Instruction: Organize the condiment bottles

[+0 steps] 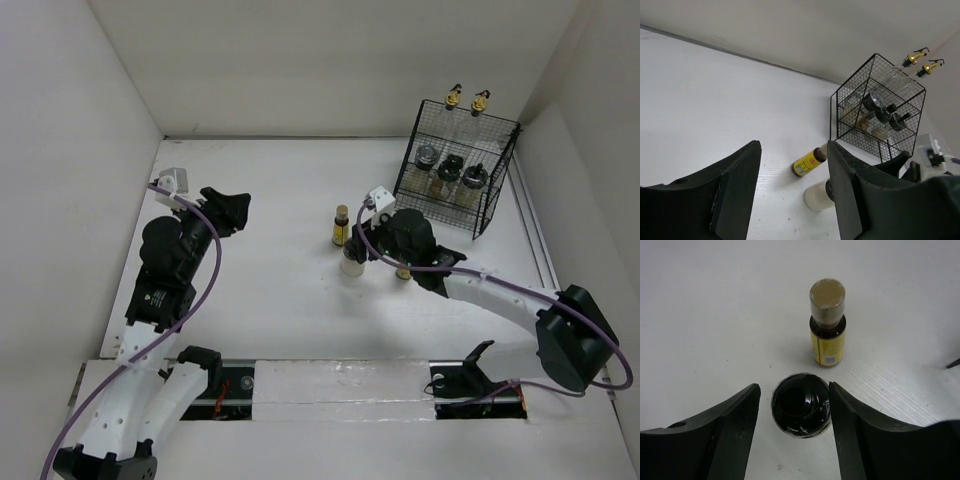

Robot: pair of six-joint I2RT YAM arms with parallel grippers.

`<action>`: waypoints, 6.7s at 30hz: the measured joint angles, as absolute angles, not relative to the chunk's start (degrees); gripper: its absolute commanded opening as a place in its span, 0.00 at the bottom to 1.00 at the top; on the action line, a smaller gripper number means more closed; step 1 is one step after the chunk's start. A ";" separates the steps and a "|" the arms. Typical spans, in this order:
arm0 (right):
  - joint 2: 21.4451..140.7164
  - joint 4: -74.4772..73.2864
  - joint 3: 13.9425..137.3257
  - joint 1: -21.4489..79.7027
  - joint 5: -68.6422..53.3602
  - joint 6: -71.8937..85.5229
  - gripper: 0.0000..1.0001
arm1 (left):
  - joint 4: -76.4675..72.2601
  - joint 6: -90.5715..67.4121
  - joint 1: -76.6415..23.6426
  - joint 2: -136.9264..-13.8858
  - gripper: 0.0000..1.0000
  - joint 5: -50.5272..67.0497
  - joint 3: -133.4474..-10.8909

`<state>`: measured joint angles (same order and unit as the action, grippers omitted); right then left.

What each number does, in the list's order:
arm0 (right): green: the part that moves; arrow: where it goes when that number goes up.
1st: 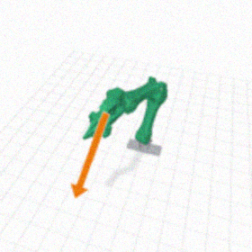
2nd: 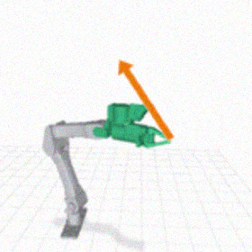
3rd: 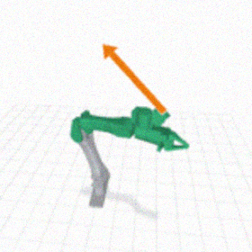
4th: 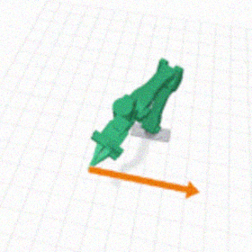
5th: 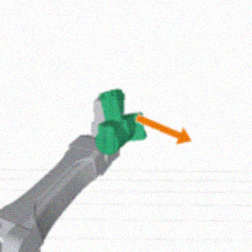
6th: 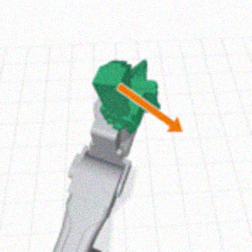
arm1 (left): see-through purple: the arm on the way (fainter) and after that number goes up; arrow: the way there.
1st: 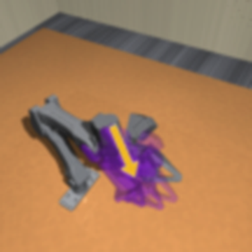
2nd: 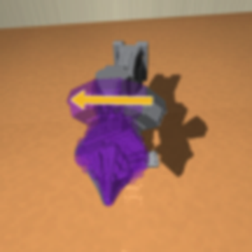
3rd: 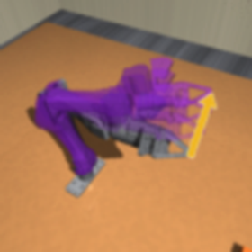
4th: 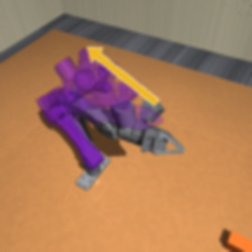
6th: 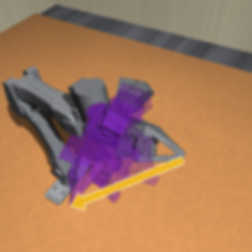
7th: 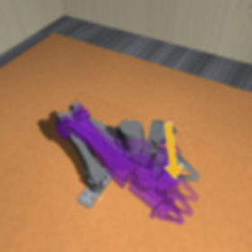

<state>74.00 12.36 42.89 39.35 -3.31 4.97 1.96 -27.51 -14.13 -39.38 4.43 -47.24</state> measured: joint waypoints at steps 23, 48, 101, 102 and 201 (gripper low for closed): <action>59.68 5.17 44.07 39.33 4.91 4.84 0.08 | 1.89 -27.53 -14.13 -38.44 0.52 4.99 -47.24; 77.56 14.85 57.91 9.43 3.11 2.66 0.04 | 1.85 -27.53 -14.15 -38.59 0.53 5.61 -47.24; 93.84 19.97 55.00 36.03 -7.60 -0.10 0.59 | 1.52 -27.51 -14.13 -39.68 0.57 5.58 -47.24; 94.74 19.92 55.35 36.03 -7.60 -0.16 0.54 | 1.52 -27.53 -14.15 -39.68 0.57 5.61 -47.24; 55.96 -3.46 31.86 28.01 9.32 11.31 0.21 | 1.06 -27.53 -14.13 -41.41 0.58 7.01 -47.24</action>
<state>55.96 -3.46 31.86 28.01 9.32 11.31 1.06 -27.53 -14.13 -41.41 7.01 -47.24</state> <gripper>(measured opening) 0.407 0.582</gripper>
